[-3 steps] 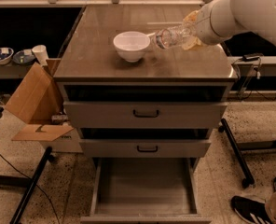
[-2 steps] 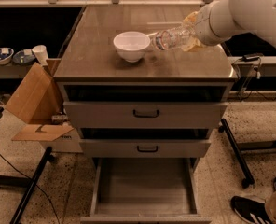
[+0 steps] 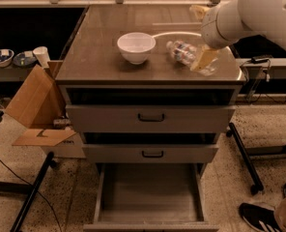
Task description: Pick water bottle from bottom drawer and place on counter
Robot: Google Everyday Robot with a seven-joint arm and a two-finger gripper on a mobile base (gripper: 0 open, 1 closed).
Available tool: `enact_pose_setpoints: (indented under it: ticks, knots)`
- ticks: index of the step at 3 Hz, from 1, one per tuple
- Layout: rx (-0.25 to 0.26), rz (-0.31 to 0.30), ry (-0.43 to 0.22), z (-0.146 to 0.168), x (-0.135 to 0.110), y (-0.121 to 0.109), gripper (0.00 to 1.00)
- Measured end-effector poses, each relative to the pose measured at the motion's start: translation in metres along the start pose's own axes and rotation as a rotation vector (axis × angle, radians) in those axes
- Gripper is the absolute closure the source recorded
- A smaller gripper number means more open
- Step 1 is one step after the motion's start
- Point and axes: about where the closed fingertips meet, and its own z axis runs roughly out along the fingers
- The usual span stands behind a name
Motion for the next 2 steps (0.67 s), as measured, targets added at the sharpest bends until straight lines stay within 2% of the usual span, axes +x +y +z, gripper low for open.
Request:
enact_pose_setpoints:
  ticks: [2]
  knots:
    - [-0.009, -0.011, -0.023, 0.0004, -0.003, -0.0003, 0.0]
